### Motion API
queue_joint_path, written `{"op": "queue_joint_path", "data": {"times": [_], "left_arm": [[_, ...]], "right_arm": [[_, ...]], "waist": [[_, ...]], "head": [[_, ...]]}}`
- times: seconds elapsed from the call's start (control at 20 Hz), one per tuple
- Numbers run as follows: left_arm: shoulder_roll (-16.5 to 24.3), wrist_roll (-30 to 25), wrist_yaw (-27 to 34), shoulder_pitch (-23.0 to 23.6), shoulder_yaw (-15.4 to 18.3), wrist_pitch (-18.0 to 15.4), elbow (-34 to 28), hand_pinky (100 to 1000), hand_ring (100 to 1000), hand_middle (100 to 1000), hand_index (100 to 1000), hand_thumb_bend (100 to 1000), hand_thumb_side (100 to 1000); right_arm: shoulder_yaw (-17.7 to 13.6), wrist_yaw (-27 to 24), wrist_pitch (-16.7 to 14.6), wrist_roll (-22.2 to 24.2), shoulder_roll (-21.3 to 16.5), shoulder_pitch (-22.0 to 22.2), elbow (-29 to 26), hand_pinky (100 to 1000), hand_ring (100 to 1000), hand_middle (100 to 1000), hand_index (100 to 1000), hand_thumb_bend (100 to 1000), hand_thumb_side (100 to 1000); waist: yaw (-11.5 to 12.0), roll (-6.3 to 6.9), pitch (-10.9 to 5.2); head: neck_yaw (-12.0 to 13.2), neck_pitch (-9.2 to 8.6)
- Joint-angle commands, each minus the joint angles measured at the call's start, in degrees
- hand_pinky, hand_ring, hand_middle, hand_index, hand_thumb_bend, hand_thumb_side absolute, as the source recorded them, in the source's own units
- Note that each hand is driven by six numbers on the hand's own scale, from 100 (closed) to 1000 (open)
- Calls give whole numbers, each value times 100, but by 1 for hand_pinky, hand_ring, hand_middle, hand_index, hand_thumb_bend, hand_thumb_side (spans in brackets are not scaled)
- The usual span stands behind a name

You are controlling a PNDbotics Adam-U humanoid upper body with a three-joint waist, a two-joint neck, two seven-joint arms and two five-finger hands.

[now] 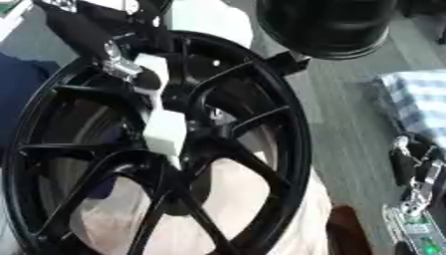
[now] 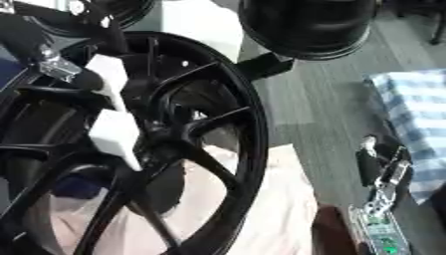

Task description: Pull the pin out of the wheel hub.

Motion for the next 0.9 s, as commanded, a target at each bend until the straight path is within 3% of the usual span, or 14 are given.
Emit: {"op": "queue_joint_path", "data": {"times": [0.05,0.35,0.4,0.5,0.9], "left_arm": [[204,3,-81,-63,32,-124,-109,868,832,783,829,537,673],[219,3,-146,-39,52,-214,-99,868,832,783,829,537,673],[227,3,-165,-45,79,-215,-101,869,834,789,848,525,588],[219,3,-238,-59,196,-227,-140,862,827,775,840,494,513],[180,3,-408,-59,267,-288,-70,853,821,768,835,483,444]], "right_arm": [[-26,14,-21,-20,-113,-36,-104,692,688,571,724,127,425],[-26,12,-24,-22,-112,-36,-105,692,688,571,724,127,425],[-25,12,-22,-20,-111,-34,-103,692,687,571,723,128,424],[-24,11,-21,-15,-107,-33,-101,692,687,572,723,129,424],[-23,15,-22,-12,-106,-38,-102,692,687,572,723,130,423]], "waist": [[1,-16,-88],[-1,-17,-87],[-1,-21,-85],[-5,-27,-78],[-19,-30,-78]], "head": [[25,-68],[30,-68],[30,-66],[48,-82],[61,-103]]}}
